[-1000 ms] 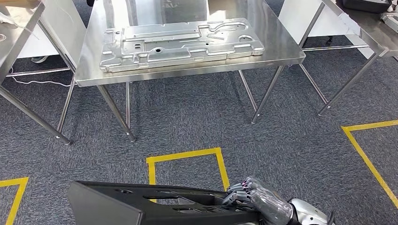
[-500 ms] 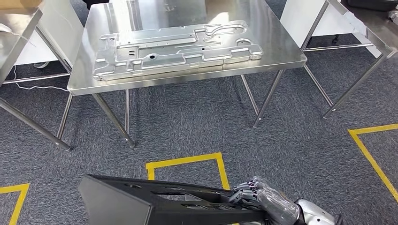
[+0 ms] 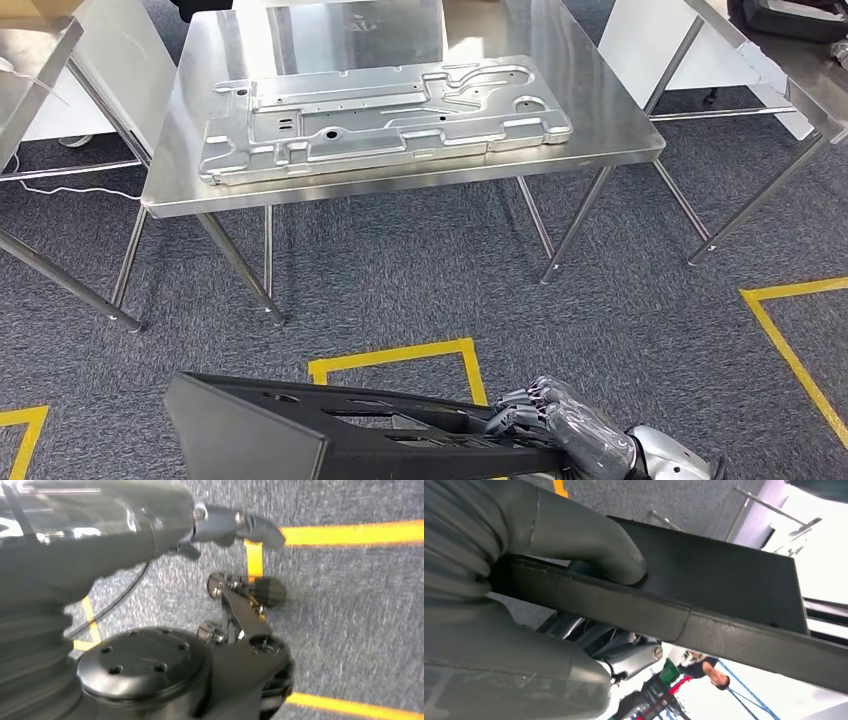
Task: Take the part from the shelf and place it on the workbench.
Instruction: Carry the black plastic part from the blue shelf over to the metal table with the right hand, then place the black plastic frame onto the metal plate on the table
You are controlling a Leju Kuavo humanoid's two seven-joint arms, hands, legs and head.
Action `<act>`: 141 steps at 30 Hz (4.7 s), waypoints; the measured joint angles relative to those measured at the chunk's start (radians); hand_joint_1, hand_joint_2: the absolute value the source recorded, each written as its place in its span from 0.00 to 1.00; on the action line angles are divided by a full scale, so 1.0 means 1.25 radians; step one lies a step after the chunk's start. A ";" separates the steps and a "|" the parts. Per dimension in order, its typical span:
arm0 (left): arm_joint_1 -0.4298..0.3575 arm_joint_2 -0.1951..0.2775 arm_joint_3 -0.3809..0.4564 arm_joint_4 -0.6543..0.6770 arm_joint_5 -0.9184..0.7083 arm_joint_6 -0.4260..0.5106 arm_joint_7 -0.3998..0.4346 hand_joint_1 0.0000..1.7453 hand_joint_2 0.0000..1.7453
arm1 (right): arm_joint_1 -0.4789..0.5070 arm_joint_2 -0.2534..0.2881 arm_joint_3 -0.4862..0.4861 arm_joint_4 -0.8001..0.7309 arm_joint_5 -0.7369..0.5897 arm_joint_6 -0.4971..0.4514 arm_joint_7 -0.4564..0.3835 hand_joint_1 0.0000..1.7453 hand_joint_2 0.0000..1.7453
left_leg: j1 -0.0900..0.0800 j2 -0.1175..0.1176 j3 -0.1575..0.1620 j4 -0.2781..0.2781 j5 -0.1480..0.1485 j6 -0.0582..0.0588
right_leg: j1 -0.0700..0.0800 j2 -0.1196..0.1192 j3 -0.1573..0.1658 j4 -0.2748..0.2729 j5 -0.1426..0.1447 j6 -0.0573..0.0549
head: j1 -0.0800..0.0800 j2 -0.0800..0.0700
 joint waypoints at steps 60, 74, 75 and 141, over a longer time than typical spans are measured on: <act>0.000 0.000 0.001 0.000 -0.009 -0.005 -0.012 0.00 1.00 | 0.089 -0.106 -0.490 -0.037 0.095 0.004 0.092 1.00 1.00 | -0.004 -0.001 -0.015 0.017 0.003 -0.003 | -0.007 0.000 0.004 -0.020 0.019 0.004 | 0.001 0.000; -0.005 0.000 -0.001 0.000 -0.026 -0.010 -0.013 0.00 1.00 | -0.037 -0.146 -0.473 0.066 0.283 -0.016 0.141 1.00 1.00 | -0.002 -0.001 0.057 -0.005 -0.048 -0.005 | -0.001 -0.003 -0.080 -0.004 0.095 0.006 | 0.002 0.000; -0.005 0.000 -0.001 0.000 -0.027 -0.010 -0.013 0.00 1.00 | -0.048 -0.149 -0.465 0.074 0.297 -0.017 0.144 1.00 1.00 | -0.003 -0.001 0.059 -0.008 -0.049 -0.008 | -0.002 -0.002 -0.078 -0.007 0.090 0.002 | 0.001 0.000; -0.038 0.015 -0.061 0.003 -0.084 -0.025 0.014 0.00 1.00 | -0.824 0.290 0.325 0.657 0.780 -0.042 0.311 1.00 1.00 | 0.005 0.001 -0.020 0.078 -0.055 -0.031 | -0.004 -0.001 -0.081 -0.019 0.098 -0.026 | -0.001 0.000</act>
